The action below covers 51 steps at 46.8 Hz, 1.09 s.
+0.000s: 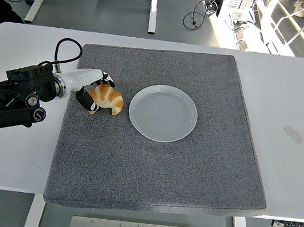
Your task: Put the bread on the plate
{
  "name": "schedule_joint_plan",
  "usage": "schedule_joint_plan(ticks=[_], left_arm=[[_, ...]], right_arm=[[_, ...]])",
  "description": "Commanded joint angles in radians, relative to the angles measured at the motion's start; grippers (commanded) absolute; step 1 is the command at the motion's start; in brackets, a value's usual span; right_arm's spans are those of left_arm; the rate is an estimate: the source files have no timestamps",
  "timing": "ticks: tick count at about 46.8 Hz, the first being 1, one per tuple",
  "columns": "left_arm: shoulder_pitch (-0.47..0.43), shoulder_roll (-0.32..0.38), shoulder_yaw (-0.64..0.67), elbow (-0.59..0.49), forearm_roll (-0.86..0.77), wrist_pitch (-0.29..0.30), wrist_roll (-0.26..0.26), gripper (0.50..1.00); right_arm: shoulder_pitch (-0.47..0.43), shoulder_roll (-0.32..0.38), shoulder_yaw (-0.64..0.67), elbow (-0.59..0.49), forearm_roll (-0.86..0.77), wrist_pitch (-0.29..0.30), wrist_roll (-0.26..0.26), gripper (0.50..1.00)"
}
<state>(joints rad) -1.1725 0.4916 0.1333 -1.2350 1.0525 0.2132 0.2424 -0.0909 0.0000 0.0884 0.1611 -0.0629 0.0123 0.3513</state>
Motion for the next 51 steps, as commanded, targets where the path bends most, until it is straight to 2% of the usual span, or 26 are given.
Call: schedule_joint_plan(ticks=[1, 20, 28, 39, 51], left_arm=[[0.002, -0.001, 0.0, 0.0, 0.004, 0.0, 0.0, 0.743], [-0.015, -0.001, -0.027, 0.022, -0.015, -0.001, -0.005, 0.687], [-0.027, 0.012, -0.084, 0.022, -0.038, -0.018, -0.005, 0.616], [-0.065, 0.03, -0.124, 0.02, -0.054, -0.035, -0.006, 0.607], [-0.133, 0.019, -0.15, 0.015, -0.075, -0.037, -0.005, 0.608]], right_arm=[[-0.001, 0.0, 0.001, 0.0, 0.0, 0.0, 0.0, 1.0], [0.0, 0.0, -0.001, 0.0, 0.0, 0.0, 0.0, 1.0], [0.0, 0.0, 0.001, 0.0, 0.0, 0.0, 0.0, 1.0], [0.0, 0.0, 0.001, 0.0, 0.0, 0.0, 0.0, 1.0], [-0.001, 0.0, 0.001, 0.0, 0.0, 0.0, 0.0, 1.0]])
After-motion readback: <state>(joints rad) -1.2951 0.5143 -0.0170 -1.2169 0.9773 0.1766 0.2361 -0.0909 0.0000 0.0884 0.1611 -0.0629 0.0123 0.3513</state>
